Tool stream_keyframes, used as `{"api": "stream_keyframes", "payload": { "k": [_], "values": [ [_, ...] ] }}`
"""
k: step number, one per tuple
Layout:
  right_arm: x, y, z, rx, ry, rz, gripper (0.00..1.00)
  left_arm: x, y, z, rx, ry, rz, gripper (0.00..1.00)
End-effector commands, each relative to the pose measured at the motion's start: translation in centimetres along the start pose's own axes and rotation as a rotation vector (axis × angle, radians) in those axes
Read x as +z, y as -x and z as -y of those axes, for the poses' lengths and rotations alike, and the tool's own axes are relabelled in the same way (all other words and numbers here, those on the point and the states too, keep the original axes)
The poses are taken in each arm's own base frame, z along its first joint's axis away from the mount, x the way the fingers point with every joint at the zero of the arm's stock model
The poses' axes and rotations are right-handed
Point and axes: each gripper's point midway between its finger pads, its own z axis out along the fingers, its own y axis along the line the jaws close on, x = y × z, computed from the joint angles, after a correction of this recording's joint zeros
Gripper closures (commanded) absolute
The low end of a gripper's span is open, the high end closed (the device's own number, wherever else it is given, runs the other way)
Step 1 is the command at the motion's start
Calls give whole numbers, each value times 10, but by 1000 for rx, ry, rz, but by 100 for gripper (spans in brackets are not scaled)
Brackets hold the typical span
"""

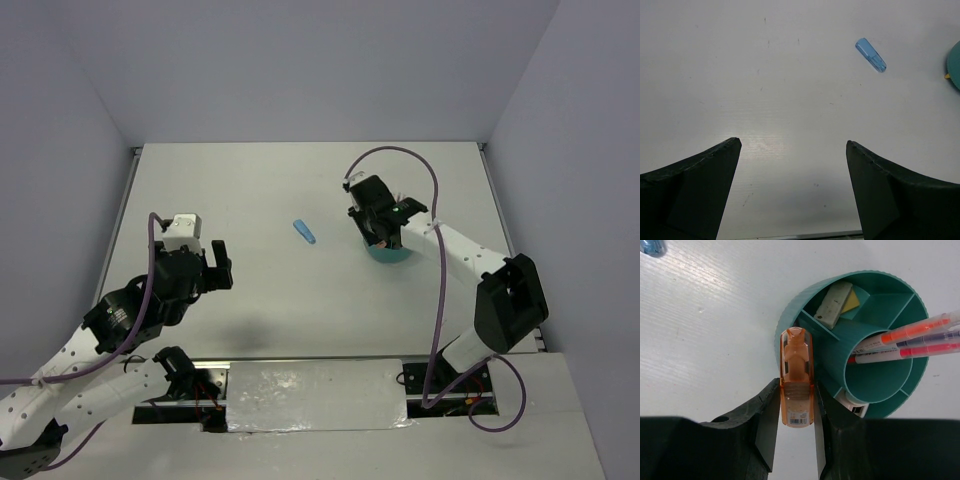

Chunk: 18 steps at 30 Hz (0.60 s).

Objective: Sort the stationery into containers
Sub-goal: Place the stationery in the storage box.

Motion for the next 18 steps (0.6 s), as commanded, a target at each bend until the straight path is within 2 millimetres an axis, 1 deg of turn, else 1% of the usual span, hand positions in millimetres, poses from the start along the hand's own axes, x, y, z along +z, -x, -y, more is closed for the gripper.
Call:
{"api": "stream_keyframes", "payload": {
  "k": [1, 6, 12, 16, 18],
  "values": [
    [-8, 24, 11, -6, -25, 57, 91, -1, 13, 7, -18, -27, 39, 1],
    [-6, 26, 16, -23, -48, 64, 89, -1, 13, 7, -20, -30, 40, 1],
    [1, 25, 17, -35, -57, 59, 89, -1, 13, 8, -13, -36, 37, 1],
    [4, 25, 22, -34, -81, 58, 89, -1, 13, 9, -14, -40, 40, 1],
    [4, 26, 23, -30, -84, 68, 87, -1, 13, 10, -11, -45, 37, 1]
  ]
}}
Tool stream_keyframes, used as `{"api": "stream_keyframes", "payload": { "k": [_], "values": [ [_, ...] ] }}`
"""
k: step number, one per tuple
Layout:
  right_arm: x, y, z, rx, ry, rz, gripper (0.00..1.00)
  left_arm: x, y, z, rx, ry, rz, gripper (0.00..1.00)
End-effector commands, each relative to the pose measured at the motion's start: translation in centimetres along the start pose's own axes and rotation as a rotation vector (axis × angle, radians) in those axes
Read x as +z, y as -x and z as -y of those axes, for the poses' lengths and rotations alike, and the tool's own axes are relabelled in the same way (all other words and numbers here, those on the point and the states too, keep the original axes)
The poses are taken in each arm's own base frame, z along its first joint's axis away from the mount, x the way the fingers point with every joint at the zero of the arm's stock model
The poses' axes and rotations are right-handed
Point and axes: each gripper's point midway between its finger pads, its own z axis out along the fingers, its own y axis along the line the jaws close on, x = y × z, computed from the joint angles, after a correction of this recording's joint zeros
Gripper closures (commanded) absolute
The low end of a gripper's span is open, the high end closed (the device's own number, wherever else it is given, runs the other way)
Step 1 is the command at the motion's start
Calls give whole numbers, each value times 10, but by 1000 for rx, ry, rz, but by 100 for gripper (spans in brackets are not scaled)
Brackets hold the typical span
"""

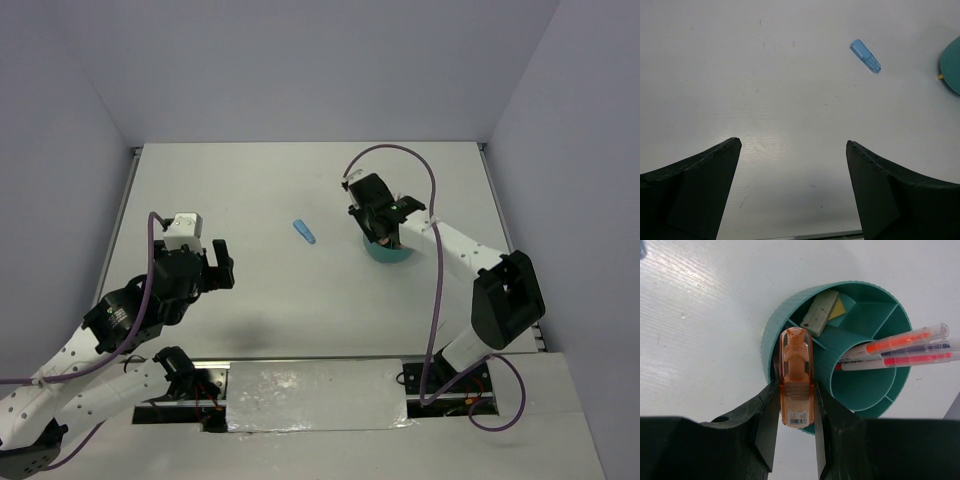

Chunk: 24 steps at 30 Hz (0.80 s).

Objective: Sort the stationery into containers
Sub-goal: Place the stationery in the storage box.

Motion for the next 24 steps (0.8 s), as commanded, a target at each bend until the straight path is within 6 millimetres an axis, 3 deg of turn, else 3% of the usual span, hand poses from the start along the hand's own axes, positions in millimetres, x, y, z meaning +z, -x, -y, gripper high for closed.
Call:
{"api": "stream_keyframes", "payload": {
  "k": [1, 7, 16, 24],
  "values": [
    [-2, 23, 13, 22, -45, 74, 83, -1, 11, 6, -8, -28, 33, 1],
    [2, 20, 11, 21, -44, 57, 68, -1, 11, 8, -5, -41, 34, 1],
    [2, 16, 6, 18, -20, 35, 54, -2, 12, 8, -6, -45, 39, 1],
    [-5, 21, 4, 35, 3, 44, 48, -1, 11, 8, -5, -46, 37, 1]
  ]
}}
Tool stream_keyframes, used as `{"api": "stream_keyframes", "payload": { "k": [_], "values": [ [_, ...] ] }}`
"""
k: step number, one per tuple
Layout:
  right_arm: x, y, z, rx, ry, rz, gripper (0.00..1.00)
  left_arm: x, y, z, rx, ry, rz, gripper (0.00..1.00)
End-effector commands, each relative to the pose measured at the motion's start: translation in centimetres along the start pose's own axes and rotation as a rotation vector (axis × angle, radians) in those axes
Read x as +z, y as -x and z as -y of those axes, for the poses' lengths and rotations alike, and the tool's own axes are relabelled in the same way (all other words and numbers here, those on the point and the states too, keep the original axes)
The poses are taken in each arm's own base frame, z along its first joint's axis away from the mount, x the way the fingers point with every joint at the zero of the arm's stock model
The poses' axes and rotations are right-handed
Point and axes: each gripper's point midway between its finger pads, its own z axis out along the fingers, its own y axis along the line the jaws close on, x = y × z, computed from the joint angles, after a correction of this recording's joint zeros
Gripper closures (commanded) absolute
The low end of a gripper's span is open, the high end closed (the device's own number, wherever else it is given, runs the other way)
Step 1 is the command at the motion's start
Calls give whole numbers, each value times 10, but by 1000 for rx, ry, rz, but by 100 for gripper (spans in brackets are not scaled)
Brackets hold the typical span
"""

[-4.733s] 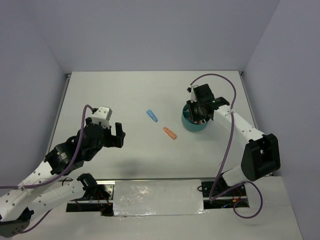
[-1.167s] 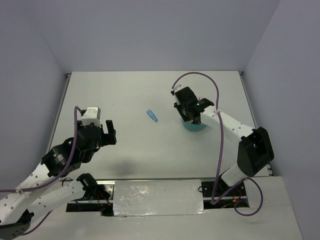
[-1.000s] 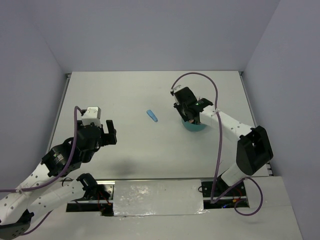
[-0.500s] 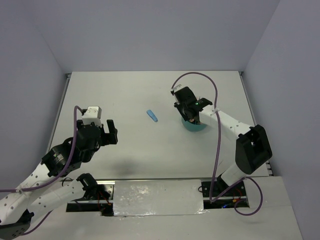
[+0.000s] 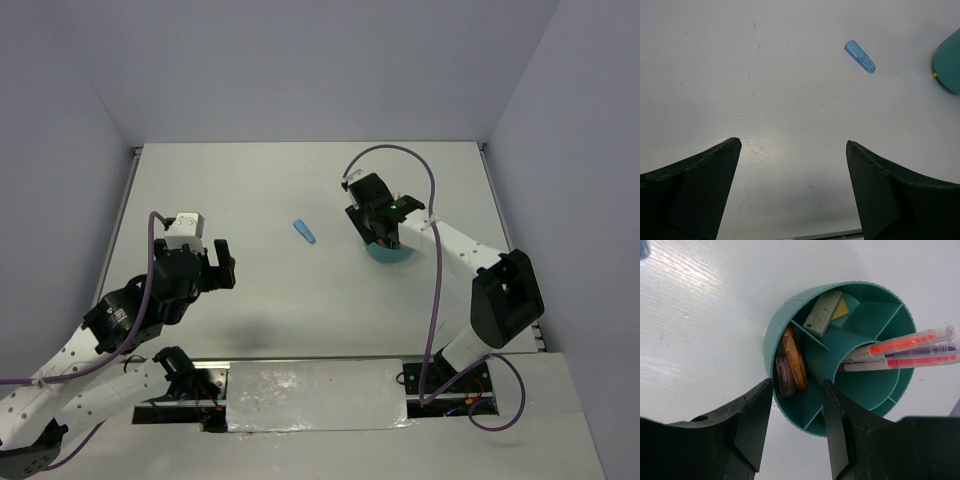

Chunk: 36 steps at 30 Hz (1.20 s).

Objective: Sort the stationery into containers
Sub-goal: Pick up the stationery from the center of the board.

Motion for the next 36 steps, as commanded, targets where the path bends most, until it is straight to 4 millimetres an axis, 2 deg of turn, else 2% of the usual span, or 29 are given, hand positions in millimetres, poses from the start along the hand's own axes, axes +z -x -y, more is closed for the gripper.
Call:
{"api": "stream_keyframes", "payload": {
  "k": [1, 2, 5, 7, 8, 9, 10, 11, 12, 13, 14, 15, 16, 17, 19, 21, 22, 24, 28, 31, 36],
  "values": [
    [-11, 26, -4, 35, 41, 63, 48, -1, 10, 3, -17, -17, 35, 1],
    [-18, 35, -9, 42, 59, 98, 48, -1, 10, 3, -17, -16, 35, 1],
    [-42, 63, -49, 29, 197, 204, 47, -1, 12, -1, -26, 7, 41, 1],
    [-52, 82, -83, 30, 316, 253, 28, 0, 12, -11, -55, 67, 46, 1],
    [-50, 86, -92, 32, 343, 250, 15, 0, 13, -17, -49, 98, 48, 1],
    [-47, 89, -98, 39, 360, 241, 9, -2, 9, -24, -63, 138, 35, 1],
    [-47, 100, -101, 47, 374, 253, 9, -3, 10, -31, -74, 174, 37, 1],
    [-32, 98, -111, 33, 391, 223, 9, -3, 9, -36, -80, 209, 37, 1],
    [-29, 110, -112, 31, 390, 247, 9, -5, 12, -42, -99, 245, 50, 1],
    [-24, 113, -115, 27, 395, 241, 9, -6, 13, -43, -105, 248, 55, 1],
    [-6, 109, -124, 18, 397, 204, 9, -7, 14, -43, -105, 241, 63, 1],
    [1, 112, -124, 19, 382, 193, 10, -6, 13, -41, -101, 227, 59, 1],
    [2, 125, -124, 25, 376, 201, 10, -5, 13, -38, -102, 214, 63, 1],
    [22, 118, -133, 10, 375, 153, 13, -5, 15, -38, -104, 208, 69, 1],
    [40, 123, -142, 8, 383, 118, 15, -5, 14, -37, -100, 208, 62, 1],
    [46, 130, -146, 12, 386, 111, 19, -4, 13, -37, -92, 209, 54, 1],
    [56, 127, -150, 13, 384, 93, 19, -3, 13, -36, -90, 207, 53, 1],
    [63, 129, -151, 23, 375, 96, 20, -3, 12, -35, -88, 202, 53, 1],
    [86, 119, -157, 19, 372, 58, 21, -1, 12, -31, -79, 184, 46, 1],
    [103, 110, -162, 13, 368, 23, 27, 0, 11, -29, -69, 171, 40, 1],
    [119, 99, -171, 39, 392, -9, 33, 0, 11, -26, -65, 153, 41, 1]
  ]
}}
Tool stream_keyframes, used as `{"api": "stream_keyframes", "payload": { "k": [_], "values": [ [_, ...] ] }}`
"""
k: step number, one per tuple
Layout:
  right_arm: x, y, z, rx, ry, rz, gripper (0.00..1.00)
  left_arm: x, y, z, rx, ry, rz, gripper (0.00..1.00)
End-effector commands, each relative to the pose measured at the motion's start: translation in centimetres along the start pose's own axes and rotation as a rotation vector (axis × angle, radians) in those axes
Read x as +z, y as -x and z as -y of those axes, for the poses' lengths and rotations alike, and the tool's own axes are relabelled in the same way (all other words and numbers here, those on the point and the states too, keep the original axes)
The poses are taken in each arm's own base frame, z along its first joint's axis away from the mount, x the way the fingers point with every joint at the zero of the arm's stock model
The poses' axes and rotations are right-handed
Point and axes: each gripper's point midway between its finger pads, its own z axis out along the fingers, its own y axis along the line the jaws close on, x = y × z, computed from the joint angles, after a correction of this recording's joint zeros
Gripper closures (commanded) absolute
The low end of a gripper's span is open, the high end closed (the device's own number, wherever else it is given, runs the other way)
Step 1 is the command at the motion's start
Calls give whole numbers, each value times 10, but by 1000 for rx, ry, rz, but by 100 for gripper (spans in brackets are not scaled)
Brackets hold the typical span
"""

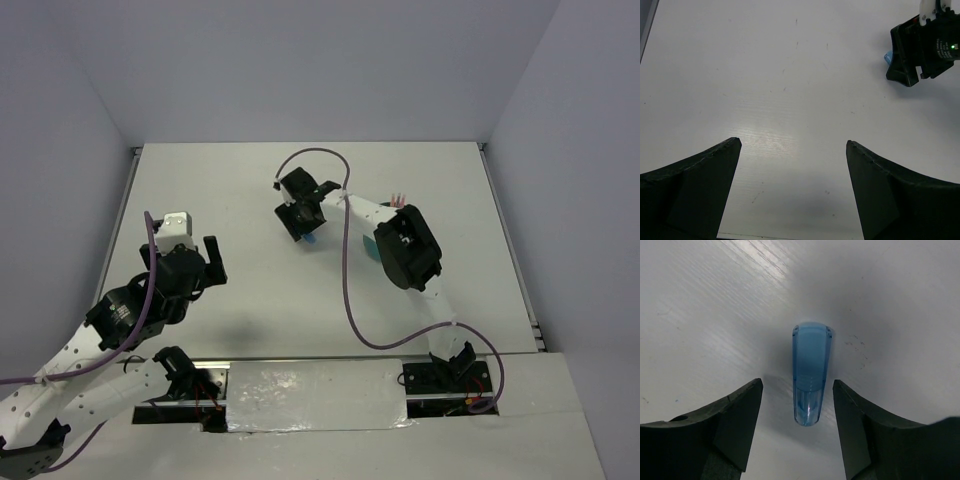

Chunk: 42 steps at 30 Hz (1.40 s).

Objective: Sort the stationery into containers
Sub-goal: Pick up the stationery from the center of the board.

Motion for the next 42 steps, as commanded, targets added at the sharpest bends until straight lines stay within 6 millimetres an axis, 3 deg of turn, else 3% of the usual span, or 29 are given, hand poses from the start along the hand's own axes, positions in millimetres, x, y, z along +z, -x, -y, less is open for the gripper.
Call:
{"api": "stream_keyframes", "payload": {
  "k": [1, 4, 7, 8, 9, 11, 13, 14, 15, 18, 20, 21, 23, 34, 42],
  "values": [
    [13, 5, 2, 44, 17, 10, 35, -2, 15, 7, -21, -34, 37, 1],
    [19, 0, 4, 43, 11, -7, 46, -2, 14, 8, -13, -39, 33, 1],
    [14, -1, 1, 42, 23, -1, 71, -1, 13, 10, -8, -46, 30, 1],
    [10, 5, -1, 47, 24, 26, 92, -1, 14, 10, -9, -47, 32, 1],
    [-2, 7, -1, 50, 26, 52, 97, -1, 14, 11, -9, -50, 31, 1],
    [-19, 14, -7, 63, 58, 104, 98, -1, 14, 11, -6, -48, 31, 1],
    [-52, 24, -15, 62, 113, 205, 98, -2, 14, 11, -4, -54, 32, 1],
    [-58, 17, -17, 45, 133, 233, 98, -2, 14, 11, -5, -55, 34, 1],
    [-93, 32, -20, 26, 156, 318, 98, -2, 15, 12, -5, -58, 35, 1],
    [-137, 23, -25, -62, 203, 402, 98, -1, 14, 15, 8, -72, 29, 1],
    [-144, 2, -24, -104, 201, 402, 98, 0, 12, 17, 17, -85, 22, 1],
    [-164, 5, -20, -115, 185, 448, 98, 0, 11, 17, 20, -82, 19, 1],
    [-176, -7, -12, -128, 153, 454, 99, 1, 12, 18, 23, -83, 18, 0],
    [-206, -47, 85, -91, -328, 327, 96, 7, 3, 25, 58, -89, -16, 1],
    [-197, -59, 118, -60, -453, 206, 97, 10, 0, 29, 77, -95, -33, 1]
  ]
}}
